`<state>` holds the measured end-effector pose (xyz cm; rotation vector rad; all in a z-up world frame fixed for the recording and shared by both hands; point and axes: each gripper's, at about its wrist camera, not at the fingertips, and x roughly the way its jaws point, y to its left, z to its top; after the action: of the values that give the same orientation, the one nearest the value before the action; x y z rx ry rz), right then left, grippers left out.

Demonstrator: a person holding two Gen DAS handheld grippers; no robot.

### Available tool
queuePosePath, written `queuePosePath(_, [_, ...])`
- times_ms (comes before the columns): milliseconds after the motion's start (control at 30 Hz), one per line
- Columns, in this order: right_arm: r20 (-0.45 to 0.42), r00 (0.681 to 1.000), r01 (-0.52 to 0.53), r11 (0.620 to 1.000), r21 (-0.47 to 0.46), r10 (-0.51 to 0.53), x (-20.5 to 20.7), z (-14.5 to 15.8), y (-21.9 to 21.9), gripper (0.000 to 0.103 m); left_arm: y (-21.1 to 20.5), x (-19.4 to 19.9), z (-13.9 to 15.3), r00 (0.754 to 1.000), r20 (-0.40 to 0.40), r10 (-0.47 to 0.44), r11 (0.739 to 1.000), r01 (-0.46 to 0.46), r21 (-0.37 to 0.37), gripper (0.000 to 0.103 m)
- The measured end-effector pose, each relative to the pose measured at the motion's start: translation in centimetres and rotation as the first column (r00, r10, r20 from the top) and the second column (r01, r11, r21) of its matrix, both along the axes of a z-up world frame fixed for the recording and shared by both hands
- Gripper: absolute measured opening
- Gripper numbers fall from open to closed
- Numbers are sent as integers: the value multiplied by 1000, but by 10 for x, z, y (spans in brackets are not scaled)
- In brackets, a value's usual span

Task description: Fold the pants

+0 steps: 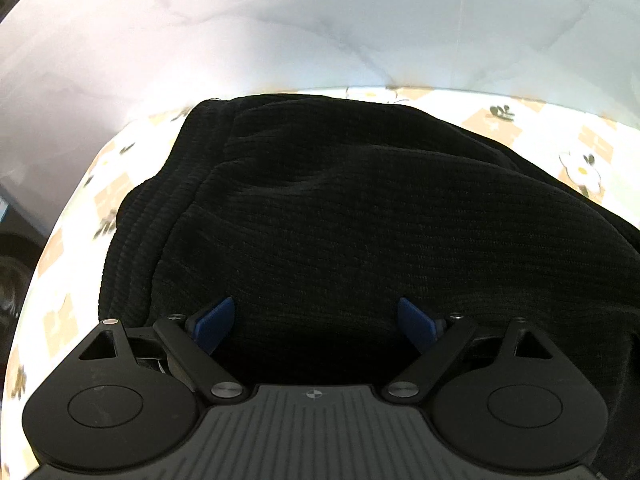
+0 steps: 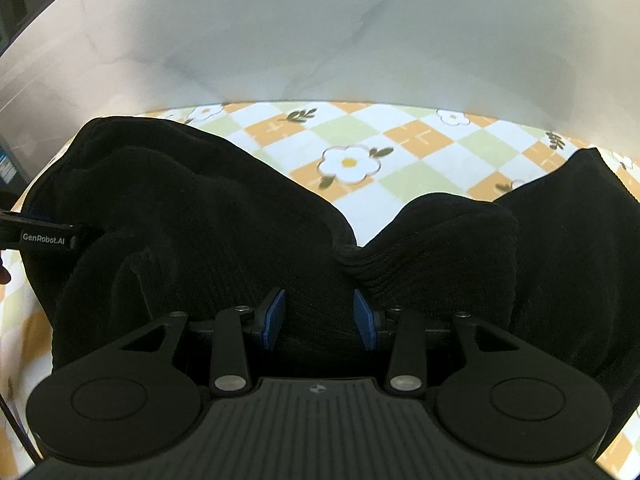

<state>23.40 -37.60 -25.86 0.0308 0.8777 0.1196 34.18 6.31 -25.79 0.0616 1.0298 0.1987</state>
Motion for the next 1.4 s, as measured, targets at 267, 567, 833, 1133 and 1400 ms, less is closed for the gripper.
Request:
queuePosePath(267, [-13, 998, -68, 997, 31, 69, -55, -1, 0, 41, -16, -47, 4, 997, -21, 68, 998, -68, -4, 91])
queuePosePath(567, [19, 989, -145, 989, 34, 144, -105, -4, 3, 41, -32, -50, 7, 986, -17, 166, 986, -166, -8, 93])
queuePosePath(833, [-93, 994, -47, 992, 116, 58, -93, 14, -3, 41, -19, -12, 17, 990, -89, 112, 987, -121, -110, 98])
queuePosePath(1133, [23, 992, 115, 978, 173, -121, -61, 83, -39, 58, -15, 44, 20, 989, -143, 33, 980, -60, -189, 102])
queuePosePath(1400, [-323, 898, 316, 949, 1, -299, 10, 10, -68, 38, -10, 53, 12, 989, -132, 61, 973, -88, -215, 102])
